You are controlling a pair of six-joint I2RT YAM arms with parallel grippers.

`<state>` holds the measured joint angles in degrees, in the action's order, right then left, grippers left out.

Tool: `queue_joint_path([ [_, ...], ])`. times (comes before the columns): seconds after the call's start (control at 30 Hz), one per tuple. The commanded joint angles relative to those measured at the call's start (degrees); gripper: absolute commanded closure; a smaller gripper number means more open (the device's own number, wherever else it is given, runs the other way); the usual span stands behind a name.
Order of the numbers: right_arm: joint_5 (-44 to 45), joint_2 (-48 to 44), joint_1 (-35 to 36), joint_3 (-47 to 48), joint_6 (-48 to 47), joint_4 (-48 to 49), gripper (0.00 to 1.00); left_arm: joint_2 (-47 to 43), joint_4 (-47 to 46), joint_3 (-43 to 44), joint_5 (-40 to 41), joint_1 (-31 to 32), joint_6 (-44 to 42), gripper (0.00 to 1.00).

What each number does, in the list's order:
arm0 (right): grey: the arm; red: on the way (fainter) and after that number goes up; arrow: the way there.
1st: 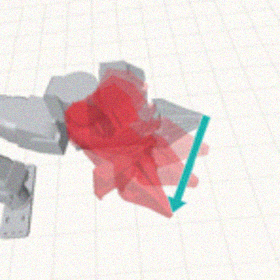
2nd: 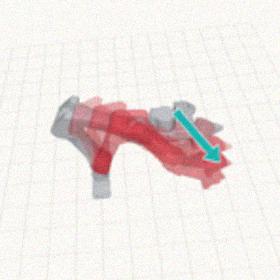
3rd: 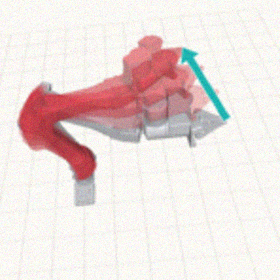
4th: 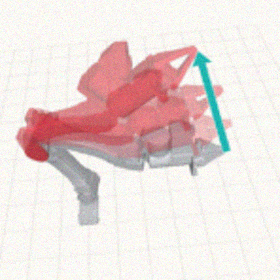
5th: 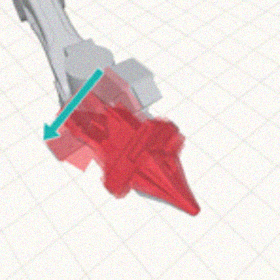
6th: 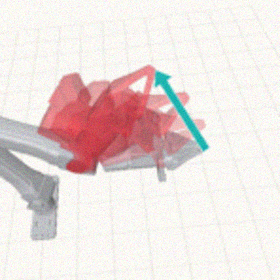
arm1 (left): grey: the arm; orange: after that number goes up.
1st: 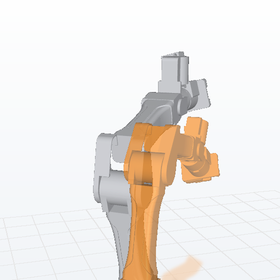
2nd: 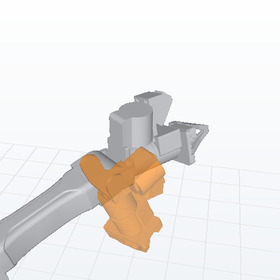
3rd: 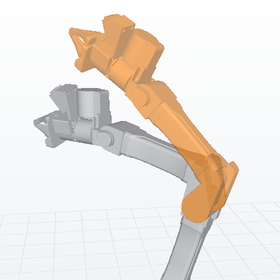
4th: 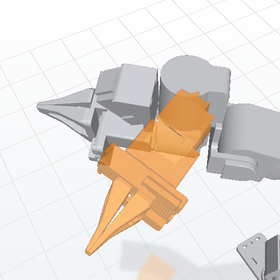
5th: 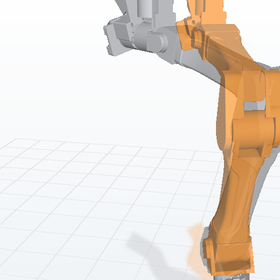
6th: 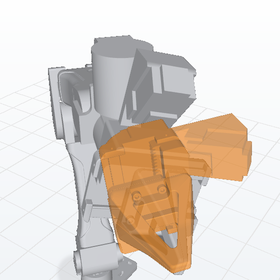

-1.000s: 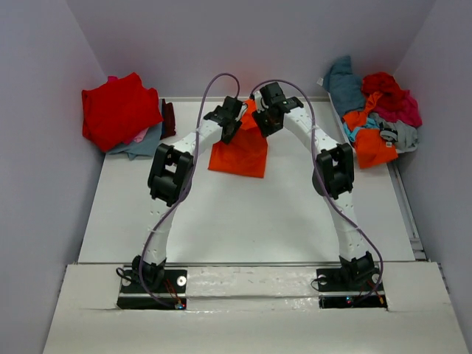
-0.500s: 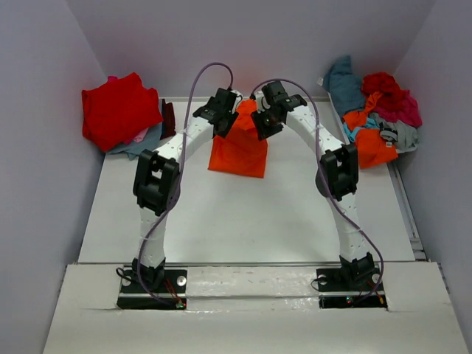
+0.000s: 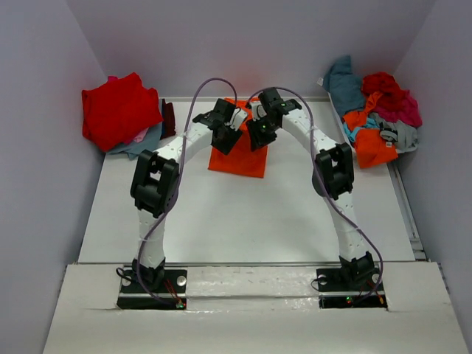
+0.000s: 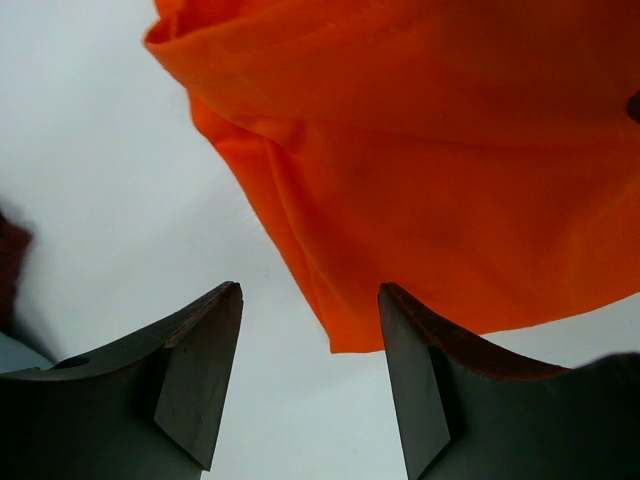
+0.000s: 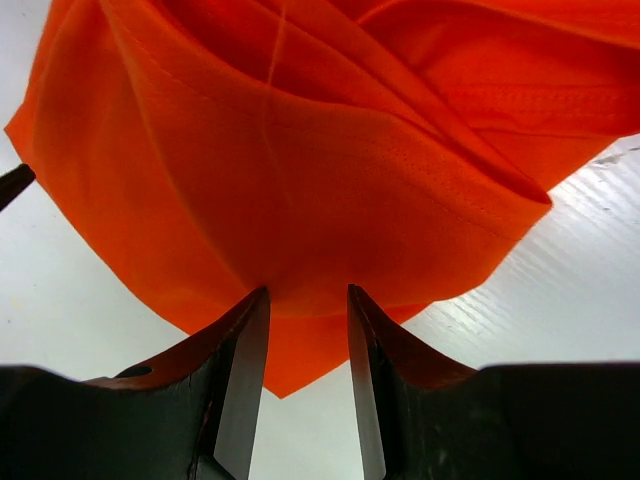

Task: Fold and stack the t-shirts
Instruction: Fold the tshirt

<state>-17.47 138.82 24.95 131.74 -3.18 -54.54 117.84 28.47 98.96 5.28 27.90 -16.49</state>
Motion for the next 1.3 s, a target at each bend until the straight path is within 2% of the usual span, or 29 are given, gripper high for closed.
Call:
queue_joint_path([
  [0.0,-3.61,0.31,0.54,-0.16,1.42,-1.53,0.57,0.55,2.55,-0.61,-3.87,-0.13,-0.82,0.31],
  [0.17,-6.78,-0.92,0.54,-5.16,0.9,-4.25,0.57,0.37,2.91,-1.93,-4.66,-0.13,-1.44,0.31],
  [0.37,-6.08,-1.9,0.54,-8.35,1.51,-1.0,0.57,3.0,5.1,0.71,-8.8,-0.13,-0.12,0.3],
  [0.57,-5.65,1.89,0.54,-6.85,1.86,-1.36,0.57,7.31,7.56,-1.13,0.59,-0.13,0.67,0.31],
  [0.8,-5.91,1.28,0.54,-8.17,1.69,-1.88,0.57,8.11,8.71,-4.73,4.3,-0.13,1.55,0.31],
  [1.03,-5.99,-2.32,0.54,-14.05,0.11,-2.59,0.57,3.81,9.41,-10.61,5.97,-0.13,0.5,0.31],
  [1.27,-5.91,-7.33,0.54,-21.08,-2.88,-4.87,0.57,-2.08,11.43,-17.04,7.2,2.06,-4.33,0.31],
])
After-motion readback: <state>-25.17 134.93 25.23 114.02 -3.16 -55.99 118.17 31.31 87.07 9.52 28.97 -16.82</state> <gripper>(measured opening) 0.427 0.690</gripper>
